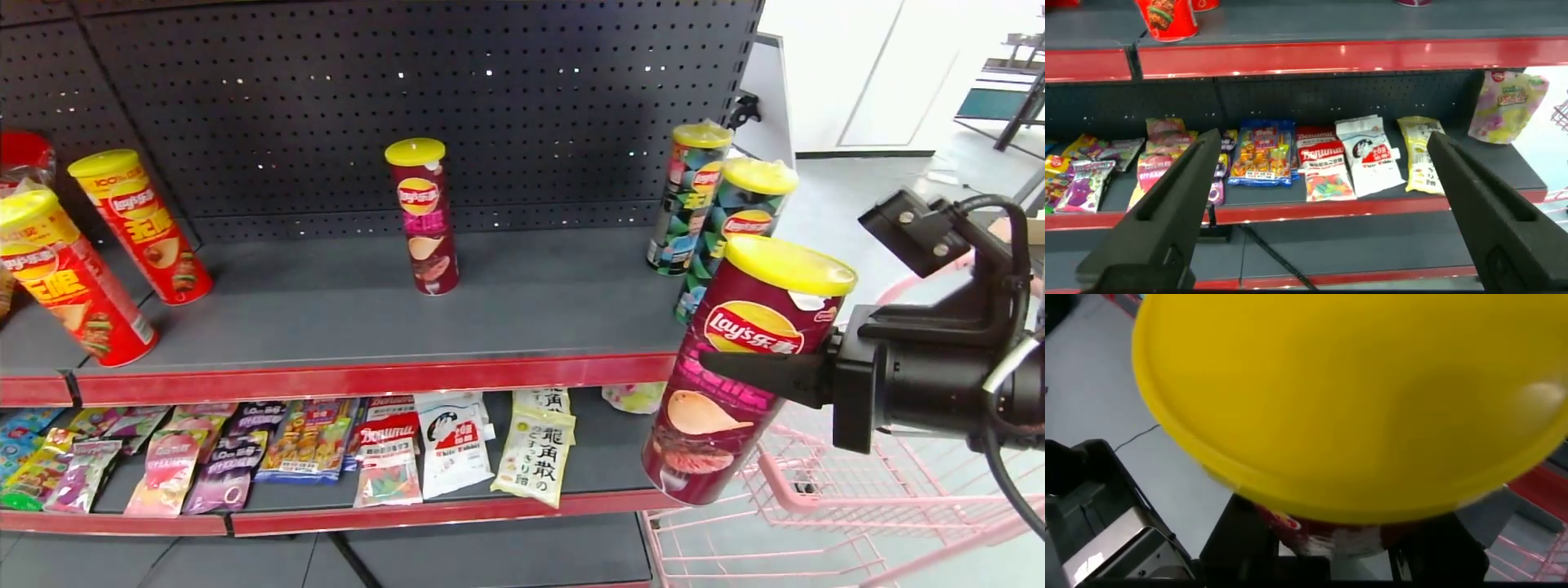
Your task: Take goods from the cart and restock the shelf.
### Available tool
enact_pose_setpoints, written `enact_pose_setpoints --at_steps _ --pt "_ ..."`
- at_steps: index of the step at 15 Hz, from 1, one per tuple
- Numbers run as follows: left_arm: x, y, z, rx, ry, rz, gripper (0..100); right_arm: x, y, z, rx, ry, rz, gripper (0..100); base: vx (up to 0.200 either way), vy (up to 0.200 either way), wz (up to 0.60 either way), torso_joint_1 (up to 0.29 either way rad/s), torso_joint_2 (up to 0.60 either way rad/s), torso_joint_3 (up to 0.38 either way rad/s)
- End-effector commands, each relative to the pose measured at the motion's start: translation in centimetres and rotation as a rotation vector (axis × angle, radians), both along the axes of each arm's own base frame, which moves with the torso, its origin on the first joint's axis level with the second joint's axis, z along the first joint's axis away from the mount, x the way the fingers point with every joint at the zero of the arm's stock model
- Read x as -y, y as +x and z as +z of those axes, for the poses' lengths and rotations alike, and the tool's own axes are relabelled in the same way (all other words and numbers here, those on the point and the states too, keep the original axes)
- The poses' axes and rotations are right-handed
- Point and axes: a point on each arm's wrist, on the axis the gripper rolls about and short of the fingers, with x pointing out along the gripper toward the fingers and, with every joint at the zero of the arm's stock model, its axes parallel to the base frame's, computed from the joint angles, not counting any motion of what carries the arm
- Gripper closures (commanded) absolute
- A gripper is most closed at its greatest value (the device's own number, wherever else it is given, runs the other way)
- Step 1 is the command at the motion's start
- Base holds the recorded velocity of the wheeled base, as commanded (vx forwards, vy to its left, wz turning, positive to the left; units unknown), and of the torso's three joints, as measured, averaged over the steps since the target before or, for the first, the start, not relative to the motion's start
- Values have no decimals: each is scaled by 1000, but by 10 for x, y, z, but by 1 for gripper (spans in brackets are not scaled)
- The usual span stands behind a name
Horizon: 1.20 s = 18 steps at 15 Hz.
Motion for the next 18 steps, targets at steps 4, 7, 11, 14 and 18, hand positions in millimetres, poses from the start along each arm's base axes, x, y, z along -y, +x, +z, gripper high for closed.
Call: enact_pose_setpoints --at_steps 4,7,11,14,18 --pt "0 0 0 2 0 -1 0 2 -2 -2 15 -17 5 100 0 0 0 0 0 0" --pt "0 0 0 0 2 1 0 2 0 -4 27 -28 6 100 0 133 0 3 0 0" --pt "0 0 0 0 2 1 0 1 1 -1 74 4 14 100 0 200 0 1 6 6" --pt "0 0 0 0 2 1 0 1 -2 -4 62 16 70 100 0 200 0 -4 -2 2" --pt "0 0 0 2 2 1 0 2 -3 -6 65 6 85 100 0 200 0 4 4 2"
